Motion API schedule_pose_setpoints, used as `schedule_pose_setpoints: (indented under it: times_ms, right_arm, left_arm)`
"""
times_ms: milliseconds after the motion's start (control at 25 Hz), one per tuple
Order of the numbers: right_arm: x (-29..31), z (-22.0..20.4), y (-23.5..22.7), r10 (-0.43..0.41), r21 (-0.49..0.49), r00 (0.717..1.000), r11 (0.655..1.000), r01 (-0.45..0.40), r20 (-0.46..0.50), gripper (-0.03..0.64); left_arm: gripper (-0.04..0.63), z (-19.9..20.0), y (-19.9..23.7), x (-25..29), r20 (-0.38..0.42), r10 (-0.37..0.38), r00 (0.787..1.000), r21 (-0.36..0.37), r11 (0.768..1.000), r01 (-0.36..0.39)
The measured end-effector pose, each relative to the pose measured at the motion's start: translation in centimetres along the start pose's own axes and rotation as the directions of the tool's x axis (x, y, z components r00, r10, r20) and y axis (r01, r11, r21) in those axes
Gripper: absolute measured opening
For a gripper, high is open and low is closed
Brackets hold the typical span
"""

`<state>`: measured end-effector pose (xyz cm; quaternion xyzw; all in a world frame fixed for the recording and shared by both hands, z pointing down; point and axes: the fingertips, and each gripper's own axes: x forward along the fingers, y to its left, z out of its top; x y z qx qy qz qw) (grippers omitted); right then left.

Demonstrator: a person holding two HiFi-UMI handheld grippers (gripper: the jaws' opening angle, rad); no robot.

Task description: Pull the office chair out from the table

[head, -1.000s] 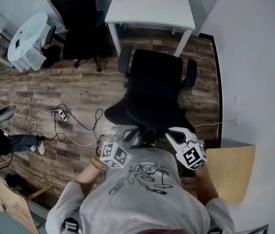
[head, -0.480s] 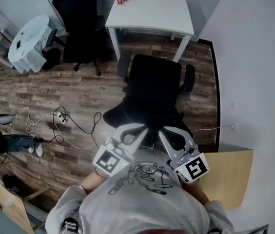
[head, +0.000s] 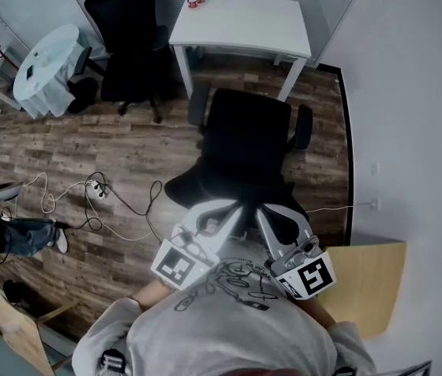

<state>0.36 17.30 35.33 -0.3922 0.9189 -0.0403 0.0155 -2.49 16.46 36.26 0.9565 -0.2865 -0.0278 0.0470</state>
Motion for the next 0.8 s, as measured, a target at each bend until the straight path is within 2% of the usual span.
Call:
schedule_pose_setpoints:
  times_ms: [800]
  right_arm:
    - [0.1, -0.2, -1.7, -0.020, -0.017, 1.000, 1.000, 0.019, -0.014, 0.008]
  left_arm:
    - [0.002, -1.0, 0.8, 1.8, -0.030, 0.004, 1.000, -0.023, 1.000, -0.005]
